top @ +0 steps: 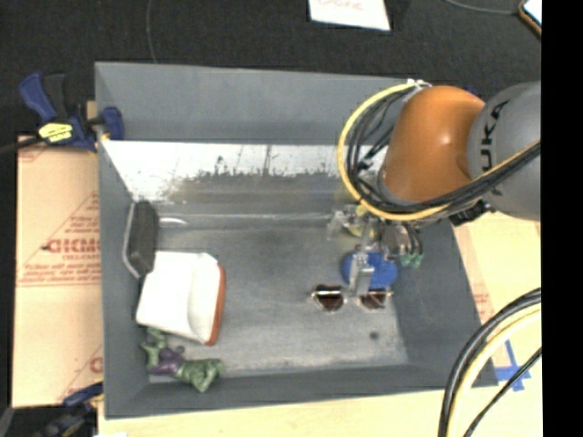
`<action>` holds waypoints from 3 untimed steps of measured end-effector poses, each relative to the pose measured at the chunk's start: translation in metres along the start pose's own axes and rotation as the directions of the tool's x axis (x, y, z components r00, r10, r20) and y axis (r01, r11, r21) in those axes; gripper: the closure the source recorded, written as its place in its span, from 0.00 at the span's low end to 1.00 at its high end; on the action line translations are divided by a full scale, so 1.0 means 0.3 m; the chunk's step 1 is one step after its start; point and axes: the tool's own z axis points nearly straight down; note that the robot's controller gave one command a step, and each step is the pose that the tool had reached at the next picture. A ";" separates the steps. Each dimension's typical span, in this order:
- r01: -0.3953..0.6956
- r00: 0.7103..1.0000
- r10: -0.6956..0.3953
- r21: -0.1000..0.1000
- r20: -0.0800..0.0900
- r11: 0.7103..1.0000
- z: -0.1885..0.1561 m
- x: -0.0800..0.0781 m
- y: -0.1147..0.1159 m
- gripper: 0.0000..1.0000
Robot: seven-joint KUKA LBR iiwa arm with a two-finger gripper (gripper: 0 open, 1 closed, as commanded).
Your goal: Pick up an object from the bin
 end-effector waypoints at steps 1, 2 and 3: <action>0.001 1.000 -0.001 0.001 0.008 1.000 -0.016 -0.005 0.000 0.00; 0.330 0.944 -0.330 0.003 0.007 0.944 0.318 0.005 -0.079 0.00; 0.213 0.977 -0.213 0.003 0.011 0.977 0.338 0.040 -0.073 0.00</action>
Offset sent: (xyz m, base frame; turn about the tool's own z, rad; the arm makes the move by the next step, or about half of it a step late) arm -0.0026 -0.0244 -0.1023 -0.3644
